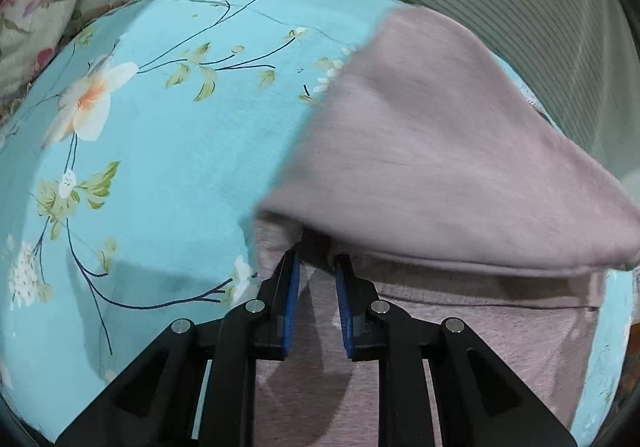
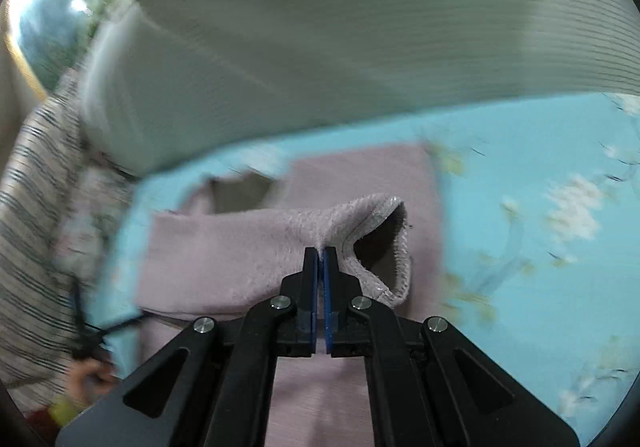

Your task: Fold small clothes

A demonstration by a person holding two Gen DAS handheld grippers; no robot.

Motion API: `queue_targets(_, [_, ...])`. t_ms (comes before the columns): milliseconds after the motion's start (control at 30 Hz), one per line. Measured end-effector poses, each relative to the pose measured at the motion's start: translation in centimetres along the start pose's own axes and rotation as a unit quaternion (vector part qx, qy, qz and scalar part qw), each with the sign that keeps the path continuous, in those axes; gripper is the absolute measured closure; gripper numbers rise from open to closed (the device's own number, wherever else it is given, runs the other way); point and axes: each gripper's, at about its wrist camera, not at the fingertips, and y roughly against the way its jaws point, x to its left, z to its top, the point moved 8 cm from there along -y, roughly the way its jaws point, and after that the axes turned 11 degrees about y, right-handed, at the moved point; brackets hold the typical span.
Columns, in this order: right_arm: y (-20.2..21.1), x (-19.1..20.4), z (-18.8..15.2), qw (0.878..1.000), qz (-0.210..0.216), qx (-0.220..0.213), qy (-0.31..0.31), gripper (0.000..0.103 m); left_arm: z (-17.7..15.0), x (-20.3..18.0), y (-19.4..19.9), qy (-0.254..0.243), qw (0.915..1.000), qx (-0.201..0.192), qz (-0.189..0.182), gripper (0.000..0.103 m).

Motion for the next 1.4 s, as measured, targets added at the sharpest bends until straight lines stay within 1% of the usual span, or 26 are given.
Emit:
queue_targets(67, [-1.1,-1.1,-1.2,1.0,-0.005,0.022,-0.012,0.1,-0.1,0.0,0.0,0.004,1.0,0.002,0.004,0.083])
queue_targets(167, [-2.3,-1.1,-2.5,0.999,-0.011,0.048,-0.018,0.099,-0.5,-0.5,0.1,0.001,1.0,0.002,0.01,0.083])
queue_targets(267, [-2.4,-0.9,-2.6,0.996,-0.051,0.076,-0.015,0.097,-0.8,-0.5,0.4,-0.004,0.9998,0.004,0.017,0.084])
queue_targets(333, [-0.7,0.9,-1.6,0.998,-0.035,0.052,-0.002,0.097,-0.6,-0.7,0.5,-0.007,0.9998,0.004,0.016,0.084])
queue_targets(367, [-0.1,1.9,-1.1,0.999,-0.021,0.04,0.005,0.095,-0.7,-0.6,0.8,-0.01,0.9998,0.002,0.016,0.085])
queue_targets(433, [1.0,5.6,0.3,0.999,0.038,0.017,0.034,0.065,-0.8,-0.8,1.4,-0.022,0.9996,-0.005,0.015,0.084])
queue_targets(467, [0.7,7.9,1.0,0.996,0.077,0.016,0.05,0.029,-0.9,-0.8,1.5,-0.028,0.9995,-0.006,0.015,0.083])
queue_targets(500, [0.3,9.6,1.8,0.992,0.104,0.014,0.066,0.015,-0.9,-0.9,1.5,-0.034,0.9993,-0.007,0.016,0.083])
queue_targets(567, [-1.4,13.0,3.3,0.985,0.138,0.011,0.107,0.016,-1.0,-1.1,1.3,-0.039,0.9991,-0.008,0.016,0.082])
queue_targets(600, [-3.4,15.4,4.4,0.977,0.159,0.022,0.138,0.016,-1.1,-1.1,1.3,-0.038,0.9991,-0.009,0.016,0.082])
queue_targets(667, [-6.4,18.8,5.9,0.968,0.194,0.033,0.158,0.016,-1.4,-0.6,1.4,-0.033,0.9993,-0.01,0.012,0.082])
queue_targets(733, [-10.6,22.2,8.1,0.956,0.243,0.059,0.153,0.016,-1.7,-0.5,1.6,-0.024,0.9996,-0.012,0.006,0.082])
queue_targets(767, [-11.9,23.0,8.6,0.954,0.252,0.067,0.151,0.016,-1.6,-0.3,1.6,-0.022,0.9997,-0.012,0.003,0.082])
queue_targets(800, [-14.1,24.3,9.5,0.95,0.26,0.082,0.154,0.016,-1.7,0.0,1.6,-0.019,0.9997,-0.012,0.002,0.081])
queue_targets(833, [-15.4,25.0,9.7,0.947,0.264,0.097,0.158,0.016,-1.8,0.3,1.7,-0.019,0.9998,-0.012,0.001,0.081])
queue_targets(900, [-18.7,26.6,9.4,0.938,0.256,0.142,0.183,0.016,-1.7,0.7,1.5,-0.013,0.9998,-0.011,-0.004,0.081])
queue_targets(967, [-20.6,28.1,8.3,0.921,0.269,0.191,0.208,0.016,-1.8,1.1,1.8,-0.012,0.9998,-0.011,-0.012,0.081])
queue_targets(1000, [-21.3,29.5,7.2,0.906,0.289,0.217,0.222,0.016,-1.8,1.2,2.2,-0.013,0.9997,-0.014,-0.015,0.08])
queue_targets(1067, [-21.4,31.2,5.6,0.88,0.335,0.248,0.23,0.016,-1.6,1.3,3.0,-0.014,0.9992,-0.025,-0.029,0.072])
queue_targets(1100, [-21.3,32.3,4.7,0.865,0.359,0.262,0.232,0.016,-1.5,1.3,3.2,-0.014,0.999,-0.029,-0.032,0.069])
queue_targets(1133, [-21.1,33.2,3.9,0.854,0.375,0.274,0.235,0.016,-1.4,1.5,3.3,-0.013,0.9988,-0.032,-0.035,0.067])
queue_targets(1167, [-21.3,33.9,3.4,0.851,0.379,0.274,0.24,0.016,-1.3,1.6,3.3,-0.012,0.9987,-0.033,-0.036,0.067])
queue_targets(1267, [-22.5,36.0,3.3,0.854,0.396,0.256,0.22,0.015,-1.0,2.0,3.0,-0.003,0.9987,-0.028,-0.043,0.067])
queue_targets(1300, [-22.8,36.6,3.8,0.86,0.405,0.239,0.198,0.016,-1.0,2.1,2.9,0.0,0.9987,-0.026,-0.044,0.067])
queue_targets(1367, [-22.8,37.2,5.3,0.868,0.427,0.2,0.157,0.016,-1.1,2.2,2.8,0.006,0.9987,-0.023,-0.044,0.067])
queue_targets(1400, [-22.9,37.4,6.5,0.874,0.437,0.173,0.123,0.016,-1.2,2.3,2.8,0.009,0.9987,-0.023,-0.044,0.067])
